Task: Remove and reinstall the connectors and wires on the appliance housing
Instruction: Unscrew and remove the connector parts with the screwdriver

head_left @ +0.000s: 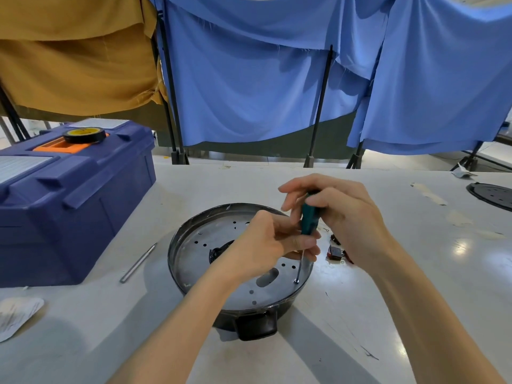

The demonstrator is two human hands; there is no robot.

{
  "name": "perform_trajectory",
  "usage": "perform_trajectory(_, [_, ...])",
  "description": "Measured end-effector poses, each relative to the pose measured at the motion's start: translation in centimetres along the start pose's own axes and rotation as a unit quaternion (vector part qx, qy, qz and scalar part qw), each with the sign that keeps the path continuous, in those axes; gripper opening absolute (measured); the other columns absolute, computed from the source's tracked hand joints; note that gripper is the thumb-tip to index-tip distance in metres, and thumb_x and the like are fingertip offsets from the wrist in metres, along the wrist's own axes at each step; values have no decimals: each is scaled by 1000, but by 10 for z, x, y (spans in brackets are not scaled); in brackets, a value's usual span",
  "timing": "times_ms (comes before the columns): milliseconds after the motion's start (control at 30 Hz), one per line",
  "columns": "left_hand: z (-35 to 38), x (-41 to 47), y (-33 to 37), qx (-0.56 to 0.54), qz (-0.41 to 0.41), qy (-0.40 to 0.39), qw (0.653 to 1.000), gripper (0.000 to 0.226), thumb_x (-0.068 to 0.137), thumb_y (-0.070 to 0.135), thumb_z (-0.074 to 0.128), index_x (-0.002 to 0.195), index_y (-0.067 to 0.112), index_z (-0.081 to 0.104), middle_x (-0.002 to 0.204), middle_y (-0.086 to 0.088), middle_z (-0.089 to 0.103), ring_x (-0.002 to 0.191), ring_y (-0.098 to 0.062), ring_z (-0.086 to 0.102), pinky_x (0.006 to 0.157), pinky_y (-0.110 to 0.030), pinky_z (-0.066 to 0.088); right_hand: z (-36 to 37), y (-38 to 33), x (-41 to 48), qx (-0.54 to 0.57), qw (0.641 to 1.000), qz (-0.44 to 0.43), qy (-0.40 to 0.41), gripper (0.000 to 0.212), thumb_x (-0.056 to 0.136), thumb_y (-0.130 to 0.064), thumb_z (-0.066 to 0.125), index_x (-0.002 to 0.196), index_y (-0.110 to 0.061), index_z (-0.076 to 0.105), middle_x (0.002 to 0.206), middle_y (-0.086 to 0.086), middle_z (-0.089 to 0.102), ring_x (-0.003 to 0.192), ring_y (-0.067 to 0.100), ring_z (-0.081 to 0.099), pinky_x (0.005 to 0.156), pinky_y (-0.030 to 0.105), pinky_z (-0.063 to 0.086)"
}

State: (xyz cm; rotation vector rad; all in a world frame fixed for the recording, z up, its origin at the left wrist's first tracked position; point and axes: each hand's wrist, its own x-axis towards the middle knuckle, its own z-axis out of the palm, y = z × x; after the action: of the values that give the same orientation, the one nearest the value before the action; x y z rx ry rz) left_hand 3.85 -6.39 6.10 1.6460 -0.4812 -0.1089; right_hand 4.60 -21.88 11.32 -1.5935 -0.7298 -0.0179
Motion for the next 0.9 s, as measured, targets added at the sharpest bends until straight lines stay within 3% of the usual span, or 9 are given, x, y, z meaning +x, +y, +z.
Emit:
perform_trajectory(67, [-2, 0, 1, 7, 3, -17, 1000, 14, 93, 6, 58, 99, 12, 69, 86, -7, 75, 86, -25, 72, 83, -34, 57, -6, -3, -3, -34, 999, 0, -35, 30, 88, -2, 48, 105, -10, 72, 93, 4, 73, 88, 17, 69, 79, 23, 53])
perform_trajectory(167, [-4, 0, 2, -1, -7, -34, 999, 17, 96, 4, 54, 102, 13, 67, 89, -6, 75, 88, -22, 72, 78, -24, 55, -8, -4, -7, -109, 994, -20, -21, 26, 92, 1, 58, 109, -14, 71, 97, -2, 74, 95, 13, 70, 81, 17, 53])
perform_trajectory(267, [-2, 0, 1, -14, -12, -18, 1000, 12, 88, 11, 67, 100, 12, 68, 90, -9, 76, 88, -24, 73, 80, -27, 56, -4, -2, -11, -161, 985, -46, 31, 24, 82, -15, 71, 106, -20, 71, 88, -6, 74, 90, 11, 70, 81, 17, 55])
perform_trajectory(367, [3, -1, -2, -22, -15, -7, 1000, 13, 86, 13, 71, 98, 8, 69, 87, -10, 76, 85, -25, 73, 78, -25, 56, -1, 0, -14, -193, 977, -53, 79, 31, 73, -36, 70, 103, -28, 70, 84, -8, 73, 85, 9, 70, 81, 17, 55])
perform_trajectory(533, [-1, 0, -2, -37, -34, -34, 998, 13, 95, 10, 56, 103, 7, 67, 91, -10, 76, 92, -24, 72, 81, -25, 55, -8, 0, -14, -147, 988, -36, 16, 27, 91, -14, 62, 114, -26, 67, 100, -10, 75, 101, 7, 69, 88, 18, 53])
perform_trajectory(633, [-1, -1, -1, -60, -41, -33, 997, 17, 93, 11, 61, 109, 6, 64, 96, -11, 75, 93, -26, 72, 84, -28, 56, -5, 5, -15, -183, 977, -59, 89, 21, 81, -21, 73, 101, -21, 70, 93, -7, 75, 92, 8, 71, 85, 21, 56])
perform_trajectory(767, [6, -1, -4, -68, -41, -26, 996, 24, 89, 9, 67, 111, 3, 63, 93, -14, 75, 90, -27, 73, 82, -27, 56, 5, 11, -19, -247, 945, -95, 193, 30, 70, -38, 78, 84, -15, 65, 83, -2, 73, 81, 10, 69, 78, 15, 54])
perform_trajectory(833, [5, -1, -5, -72, -41, -34, 996, 19, 92, 6, 61, 110, 2, 64, 93, -13, 75, 91, -28, 72, 82, -27, 56, 5, 9, -20, -250, 949, -85, 174, 35, 71, -48, 72, 87, -18, 65, 84, -5, 72, 84, 7, 68, 80, 13, 52])
perform_trajectory(900, [1, -2, -5, -78, -46, -37, 995, 18, 95, 5, 56, 109, 2, 66, 95, -14, 75, 94, -28, 72, 84, -27, 56, 4, 7, -19, -221, 968, -58, 107, 26, 80, -42, 68, 101, -26, 67, 96, -13, 72, 95, 1, 67, 89, 15, 51])
